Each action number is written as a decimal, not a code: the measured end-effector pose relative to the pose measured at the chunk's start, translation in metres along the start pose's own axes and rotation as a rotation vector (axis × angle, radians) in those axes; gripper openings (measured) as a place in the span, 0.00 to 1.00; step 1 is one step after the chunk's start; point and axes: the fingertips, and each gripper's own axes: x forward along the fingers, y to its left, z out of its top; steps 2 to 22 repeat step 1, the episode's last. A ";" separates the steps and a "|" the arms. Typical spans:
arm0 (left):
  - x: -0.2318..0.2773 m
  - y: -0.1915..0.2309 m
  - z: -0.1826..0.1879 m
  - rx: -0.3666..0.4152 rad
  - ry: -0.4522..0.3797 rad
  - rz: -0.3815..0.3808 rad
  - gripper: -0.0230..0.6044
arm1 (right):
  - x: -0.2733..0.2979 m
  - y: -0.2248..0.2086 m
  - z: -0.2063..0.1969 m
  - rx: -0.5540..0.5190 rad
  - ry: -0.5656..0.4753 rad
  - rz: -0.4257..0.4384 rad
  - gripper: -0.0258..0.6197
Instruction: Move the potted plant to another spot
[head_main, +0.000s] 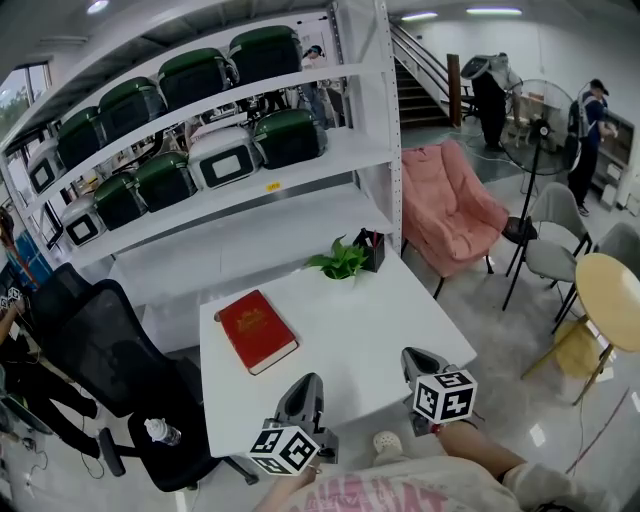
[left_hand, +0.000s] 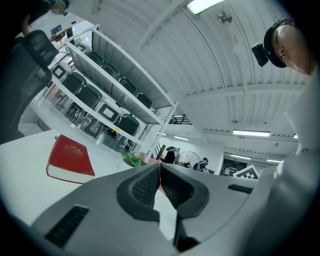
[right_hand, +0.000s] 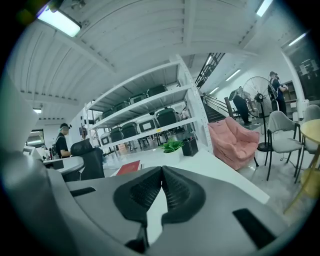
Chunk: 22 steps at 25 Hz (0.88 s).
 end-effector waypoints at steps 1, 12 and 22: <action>0.000 -0.001 -0.001 -0.001 0.002 -0.001 0.08 | -0.001 -0.001 -0.002 0.001 0.003 -0.001 0.06; 0.000 -0.001 -0.001 -0.001 0.002 -0.001 0.08 | -0.001 -0.001 -0.002 0.001 0.003 -0.001 0.06; 0.000 -0.001 -0.001 -0.001 0.002 -0.001 0.08 | -0.001 -0.001 -0.002 0.001 0.003 -0.001 0.06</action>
